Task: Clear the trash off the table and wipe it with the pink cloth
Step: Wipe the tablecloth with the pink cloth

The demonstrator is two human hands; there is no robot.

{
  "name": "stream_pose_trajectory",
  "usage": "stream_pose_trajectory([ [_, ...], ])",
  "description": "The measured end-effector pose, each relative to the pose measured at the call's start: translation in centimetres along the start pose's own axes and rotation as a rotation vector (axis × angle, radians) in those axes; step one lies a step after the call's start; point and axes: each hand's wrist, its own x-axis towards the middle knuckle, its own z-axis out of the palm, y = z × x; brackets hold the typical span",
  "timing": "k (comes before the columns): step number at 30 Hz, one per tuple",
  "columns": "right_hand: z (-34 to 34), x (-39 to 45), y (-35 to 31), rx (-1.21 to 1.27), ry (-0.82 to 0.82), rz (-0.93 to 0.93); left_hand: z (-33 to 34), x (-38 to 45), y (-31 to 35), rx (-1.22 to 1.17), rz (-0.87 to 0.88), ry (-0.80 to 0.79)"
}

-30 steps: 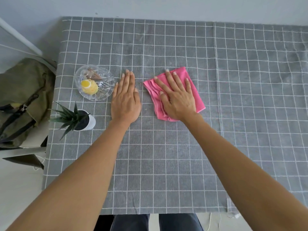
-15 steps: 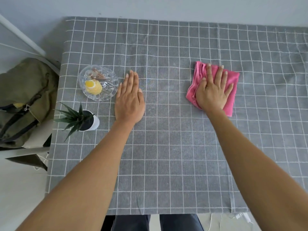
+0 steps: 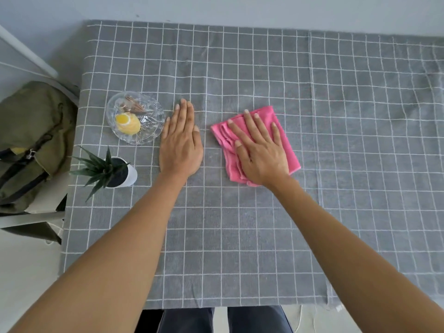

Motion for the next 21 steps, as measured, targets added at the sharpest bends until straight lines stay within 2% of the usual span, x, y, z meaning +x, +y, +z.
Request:
stream_pose_trajectory([
  [6,-2.5,-2.5,10.5,0.041,0.029,0.332,-0.1,0.0,0.0,-0.007,0.002,-0.005],
  [9,-3.1,-3.2,12.6,0.075,0.041,0.481,0.0,0.1,-0.1,0.008,0.004,-0.005],
  [16,-1.5,-1.7,5.4,0.231,0.178,0.833,-0.2,-0.3,-0.3,0.014,0.026,-0.037],
  [18,-0.9,-1.5,2.3,0.252,0.188,0.816,-0.5,-1.5,-0.7,-0.018,0.064,-0.058],
  [21,-0.1,-1.2,-1.7,0.231,0.141,0.655,-0.9,-4.1,-1.7,-0.054,0.079,-0.065],
])
